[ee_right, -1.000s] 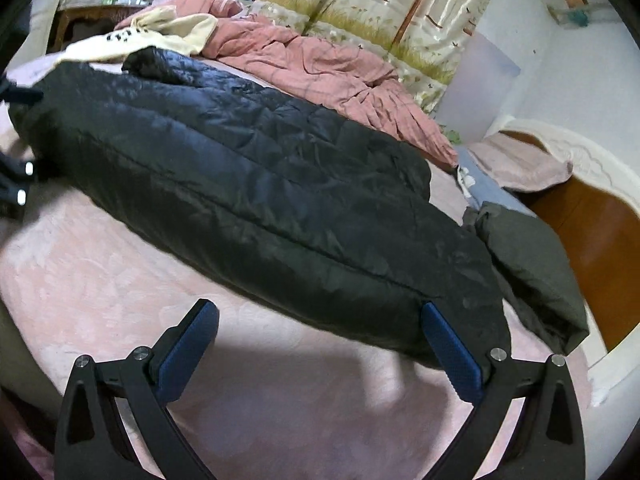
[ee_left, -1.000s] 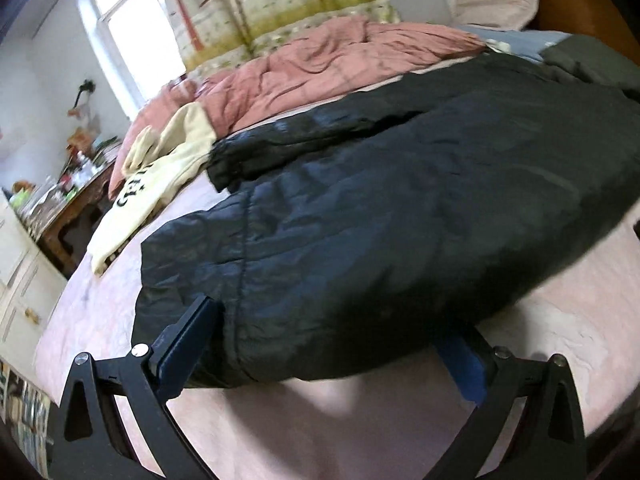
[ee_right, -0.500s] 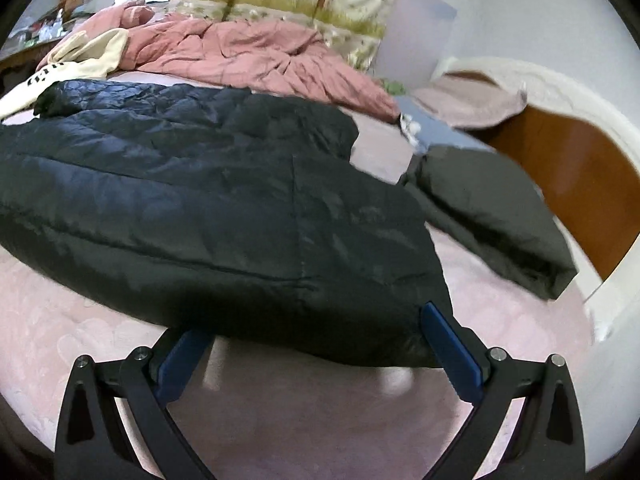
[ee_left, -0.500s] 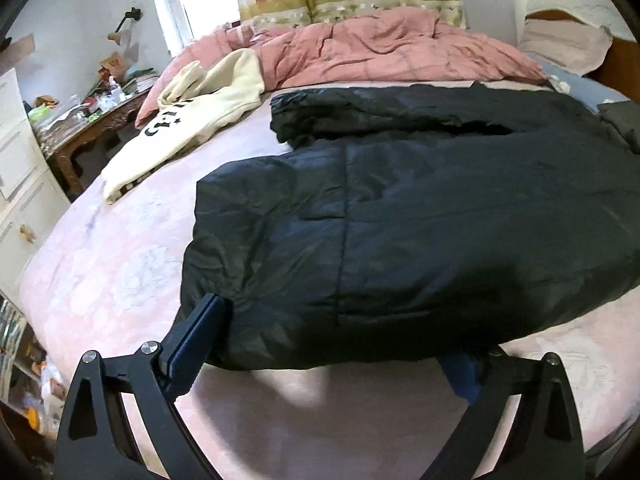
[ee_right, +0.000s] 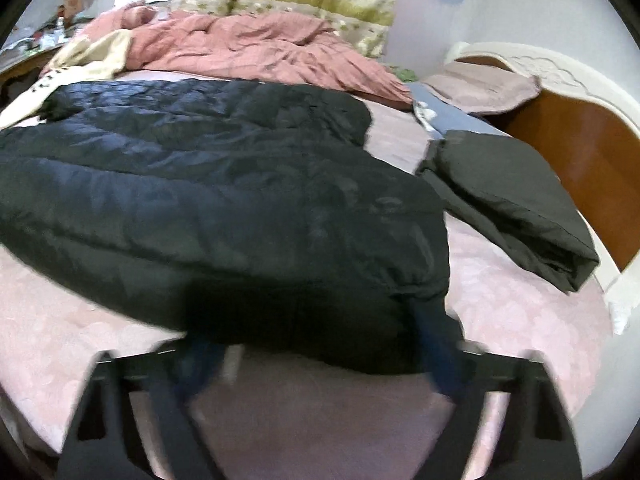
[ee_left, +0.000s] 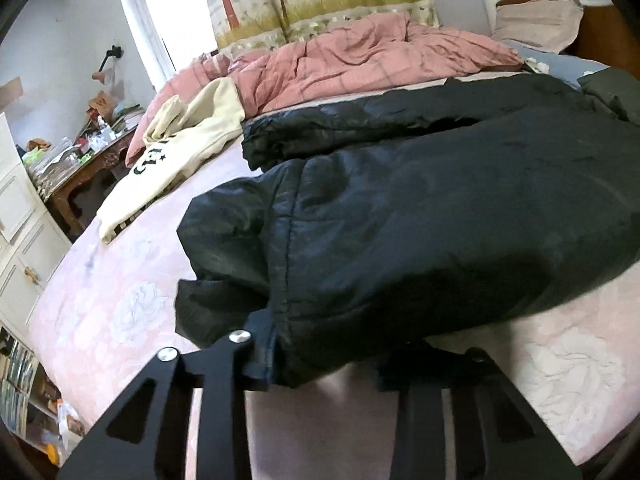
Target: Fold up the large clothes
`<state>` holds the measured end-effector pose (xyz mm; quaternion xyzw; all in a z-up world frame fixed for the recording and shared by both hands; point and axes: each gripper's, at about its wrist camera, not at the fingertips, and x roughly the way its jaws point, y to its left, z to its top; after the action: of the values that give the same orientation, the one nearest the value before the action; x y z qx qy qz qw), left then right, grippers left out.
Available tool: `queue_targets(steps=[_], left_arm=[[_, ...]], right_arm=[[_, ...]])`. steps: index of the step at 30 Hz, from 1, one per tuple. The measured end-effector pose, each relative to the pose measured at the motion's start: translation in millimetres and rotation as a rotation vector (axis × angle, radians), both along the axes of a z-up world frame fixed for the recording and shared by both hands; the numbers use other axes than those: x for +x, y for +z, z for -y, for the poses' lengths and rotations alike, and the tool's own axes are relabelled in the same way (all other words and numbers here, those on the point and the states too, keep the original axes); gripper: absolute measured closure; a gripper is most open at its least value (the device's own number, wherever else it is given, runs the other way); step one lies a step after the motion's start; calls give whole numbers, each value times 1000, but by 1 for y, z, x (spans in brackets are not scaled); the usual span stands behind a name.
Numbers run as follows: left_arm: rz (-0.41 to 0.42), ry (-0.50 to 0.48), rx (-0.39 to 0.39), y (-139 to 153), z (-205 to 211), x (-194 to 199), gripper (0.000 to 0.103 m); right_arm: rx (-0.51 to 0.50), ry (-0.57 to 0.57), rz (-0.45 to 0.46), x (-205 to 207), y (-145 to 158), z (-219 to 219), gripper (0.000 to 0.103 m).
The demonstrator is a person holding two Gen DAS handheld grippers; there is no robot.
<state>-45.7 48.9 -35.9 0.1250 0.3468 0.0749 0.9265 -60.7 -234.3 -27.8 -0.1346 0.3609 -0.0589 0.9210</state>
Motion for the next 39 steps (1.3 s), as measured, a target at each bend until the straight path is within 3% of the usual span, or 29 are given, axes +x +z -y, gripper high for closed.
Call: queue_targets(steps=[3, 6, 9, 19, 27, 31, 35, 39], left_arm=[[5, 1, -39, 7, -4, -10, 82], [23, 0, -119, 16, -13, -24, 82], [52, -5, -152, 25, -16, -37, 82], [167, -24, -198, 46, -18, -59, 82], [132, -20, -258, 53, -23, -61, 83], [86, 16, -247, 67, -17, -68, 82], [82, 13, -218, 81, -8, -64, 83], [88, -6, -205, 100, -9, -41, 83]], right_arm=[[-65, -27, 31, -7, 2, -4, 93], [73, -28, 54, -22, 16, 12, 94], [181, -13, 80, -36, 26, 23, 94], [202, 6, 218, -62, 46, 23, 94], [223, 8, 172, -66, 47, 26, 94], [252, 1, 38, -80, 43, 27, 94], [202, 15, 72, -88, 57, 20, 94], [200, 29, 101, -68, 86, 21, 94]])
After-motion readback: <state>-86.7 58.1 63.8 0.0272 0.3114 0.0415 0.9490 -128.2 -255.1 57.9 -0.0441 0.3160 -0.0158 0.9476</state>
